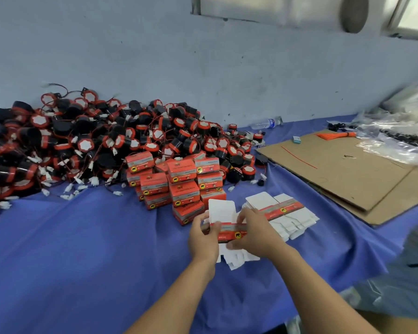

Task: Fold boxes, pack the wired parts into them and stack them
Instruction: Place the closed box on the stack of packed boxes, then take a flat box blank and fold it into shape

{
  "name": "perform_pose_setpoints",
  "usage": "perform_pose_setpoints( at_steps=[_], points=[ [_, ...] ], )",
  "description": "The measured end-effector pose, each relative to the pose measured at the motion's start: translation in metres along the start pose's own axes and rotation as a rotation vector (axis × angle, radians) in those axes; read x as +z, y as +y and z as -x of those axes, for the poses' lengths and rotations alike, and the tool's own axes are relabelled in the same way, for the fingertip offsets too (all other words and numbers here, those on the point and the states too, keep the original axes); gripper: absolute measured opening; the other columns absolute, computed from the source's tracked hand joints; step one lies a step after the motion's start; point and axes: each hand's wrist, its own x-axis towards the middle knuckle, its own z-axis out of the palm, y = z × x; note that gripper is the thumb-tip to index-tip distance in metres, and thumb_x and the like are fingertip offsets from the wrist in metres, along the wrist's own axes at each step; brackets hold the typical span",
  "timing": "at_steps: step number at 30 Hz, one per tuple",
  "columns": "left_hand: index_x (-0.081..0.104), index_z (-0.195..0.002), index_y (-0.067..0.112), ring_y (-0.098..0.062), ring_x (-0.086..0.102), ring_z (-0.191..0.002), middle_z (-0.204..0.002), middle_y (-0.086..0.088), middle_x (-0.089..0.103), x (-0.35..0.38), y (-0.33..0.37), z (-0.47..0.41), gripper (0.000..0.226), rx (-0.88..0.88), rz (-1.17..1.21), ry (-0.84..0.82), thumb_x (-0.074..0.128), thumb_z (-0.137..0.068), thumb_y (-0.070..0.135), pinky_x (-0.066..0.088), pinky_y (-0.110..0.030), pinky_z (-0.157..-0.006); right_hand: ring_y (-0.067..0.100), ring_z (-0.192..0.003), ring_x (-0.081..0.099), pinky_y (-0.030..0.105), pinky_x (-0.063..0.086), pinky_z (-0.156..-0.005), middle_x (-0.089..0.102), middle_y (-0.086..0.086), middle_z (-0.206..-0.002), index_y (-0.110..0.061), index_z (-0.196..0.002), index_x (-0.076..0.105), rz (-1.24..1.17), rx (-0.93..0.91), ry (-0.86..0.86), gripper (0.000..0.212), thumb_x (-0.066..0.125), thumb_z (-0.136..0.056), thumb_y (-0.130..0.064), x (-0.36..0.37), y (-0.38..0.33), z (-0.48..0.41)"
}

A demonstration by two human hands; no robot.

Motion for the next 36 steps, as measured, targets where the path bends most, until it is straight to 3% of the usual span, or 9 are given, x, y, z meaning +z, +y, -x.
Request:
perform_pose_setpoints(
  at_steps=[8,10,13,15,18,21,24,29,36],
  points=[
    [0.044,-0.147,0.041,0.025,0.042,-0.122,-0.138,0.033,0.047,-0.024,0.051,0.009,0.051,0.264,-0.064,-0.450,0.052,-0.097,0.045,0.040,-0.001,-0.090,0.011,-0.087,0.071,0.031,0.061,-0.074,0.068,0.001,-0.109,-0.011,-0.108,0.052,-0.651,-0.111,-0.024,0.049,0.087,-0.073,-0.011,-0.036,-0.035,0.028],
    [0.041,-0.145,0.053,0.020,0.040,-0.129,-0.140,0.039,0.047,-0.049,0.074,0.015,0.058,0.204,-0.071,-0.657,0.054,-0.090,0.060,0.040,-0.008,-0.098,0.016,-0.089,0.070,0.028,0.058,-0.073,0.068,0.004,-0.108,-0.002,-0.104,0.048,-0.848,-0.173,-0.067,0.041,0.081,-0.078,-0.002,-0.046,-0.054,0.042],
    [0.031,-0.149,0.054,0.013,0.036,-0.137,-0.148,0.036,0.041,-0.098,0.101,0.034,0.074,0.300,-0.132,-0.805,0.066,-0.085,0.064,0.038,-0.007,-0.102,0.040,-0.105,0.066,0.053,0.056,-0.092,0.069,0.023,-0.110,0.004,-0.114,0.053,-1.165,-0.176,-0.050,0.040,0.074,-0.079,0.003,-0.053,-0.083,0.065],
    [0.025,-0.153,0.052,0.004,0.033,-0.143,-0.155,0.029,0.036,-0.128,0.106,0.050,0.099,0.453,-0.194,-0.710,0.085,-0.074,0.051,0.037,-0.016,-0.109,0.048,-0.113,0.060,0.060,0.046,-0.100,0.065,0.029,-0.121,0.006,-0.125,0.056,-1.430,-0.152,-0.094,0.050,0.066,-0.077,-0.003,-0.053,-0.103,0.080],
    [0.015,-0.155,0.051,-0.007,0.036,-0.145,-0.158,0.021,0.035,-0.161,0.100,0.075,0.125,0.624,-0.215,-0.457,0.097,-0.063,0.029,0.039,-0.026,-0.112,0.034,-0.098,0.064,0.042,0.053,-0.086,0.068,0.024,-0.113,0.005,-0.114,0.067,-1.685,-0.150,-0.270,0.041,0.057,-0.076,-0.006,-0.040,-0.134,0.100],
    [0.019,-0.154,0.045,-0.019,0.046,-0.141,-0.154,0.012,0.044,-0.185,0.101,0.093,0.113,0.754,-0.171,-0.252,0.091,-0.072,0.014,0.046,-0.035,-0.109,0.030,-0.085,0.064,0.034,0.053,-0.071,0.066,0.019,-0.099,0.001,-0.095,0.070,-1.850,-0.077,-0.435,0.031,0.062,-0.066,-0.007,-0.016,-0.157,0.117],
    [0.034,-0.142,0.034,-0.025,0.054,-0.133,-0.142,0.004,0.058,-0.219,0.109,0.112,0.087,0.799,-0.209,-0.127,0.084,-0.075,0.012,0.047,-0.048,-0.106,0.042,-0.105,0.068,0.043,0.057,-0.082,0.068,0.030,-0.111,-0.001,-0.090,0.066,-1.930,0.117,-0.615,0.039,0.072,-0.054,-0.013,0.011,-0.178,0.131],
    [0.060,-0.130,0.031,-0.004,0.055,-0.128,-0.134,0.016,0.062,-0.282,0.128,0.139,0.059,0.753,-0.574,-0.057,0.084,-0.077,0.039,0.044,-0.021,-0.103,0.024,-0.114,0.068,0.044,0.059,-0.075,0.061,0.004,-0.136,-0.037,-0.121,0.071,-1.630,0.059,-0.525,0.045,0.069,-0.080,-0.017,0.033,-0.200,0.137],
    [0.055,-0.137,0.047,0.000,0.049,-0.133,-0.140,0.024,0.055,-0.341,0.138,0.167,0.073,0.645,-0.696,-0.201,0.088,-0.076,0.025,0.038,-0.011,-0.102,0.027,-0.122,0.060,0.042,0.057,-0.079,0.058,0.011,-0.139,-0.015,-0.127,0.069,-1.420,-0.039,-0.831,0.060,0.076,-0.074,-0.043,0.040,-0.226,0.144]
  ],
)
